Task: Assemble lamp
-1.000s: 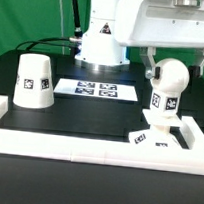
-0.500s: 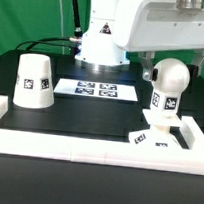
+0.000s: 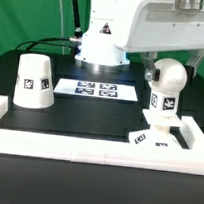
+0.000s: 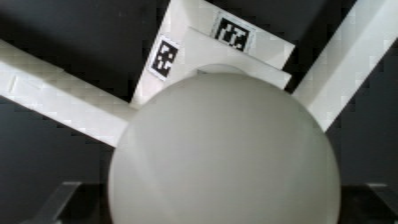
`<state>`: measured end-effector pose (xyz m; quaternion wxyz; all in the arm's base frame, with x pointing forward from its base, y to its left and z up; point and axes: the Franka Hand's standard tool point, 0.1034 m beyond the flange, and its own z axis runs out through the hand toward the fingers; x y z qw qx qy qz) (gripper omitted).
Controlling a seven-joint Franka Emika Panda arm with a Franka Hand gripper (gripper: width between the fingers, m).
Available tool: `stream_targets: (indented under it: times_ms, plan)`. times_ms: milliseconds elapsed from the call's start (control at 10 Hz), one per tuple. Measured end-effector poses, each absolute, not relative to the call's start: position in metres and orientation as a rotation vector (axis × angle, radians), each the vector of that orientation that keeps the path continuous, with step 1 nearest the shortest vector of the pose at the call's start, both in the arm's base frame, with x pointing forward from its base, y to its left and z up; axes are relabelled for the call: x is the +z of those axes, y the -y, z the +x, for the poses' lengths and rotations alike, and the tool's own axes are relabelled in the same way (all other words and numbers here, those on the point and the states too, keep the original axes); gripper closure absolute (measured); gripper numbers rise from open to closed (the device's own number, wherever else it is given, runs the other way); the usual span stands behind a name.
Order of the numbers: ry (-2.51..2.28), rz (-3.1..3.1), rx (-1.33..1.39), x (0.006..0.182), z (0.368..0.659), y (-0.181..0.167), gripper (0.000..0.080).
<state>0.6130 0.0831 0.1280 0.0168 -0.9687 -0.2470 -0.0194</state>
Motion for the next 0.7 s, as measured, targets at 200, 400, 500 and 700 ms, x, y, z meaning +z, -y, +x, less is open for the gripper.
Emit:
stream_targets:
  times_ms: [200, 400, 500, 700]
  plan:
    - [0.733, -3.019, -0.060, 0.1280, 0.6130, -0.0832, 0.0227]
    - [0.680, -3.030, -0.059, 0.1280, 0.6130, -0.0833, 0.0227]
    - [0.520, -3.056, -0.055, 0.1280, 0.6127, -0.0847, 0.0227]
    - [0.134, -3.083, -0.041, 0.1277, 0.6112, -0.0912, 0.0225]
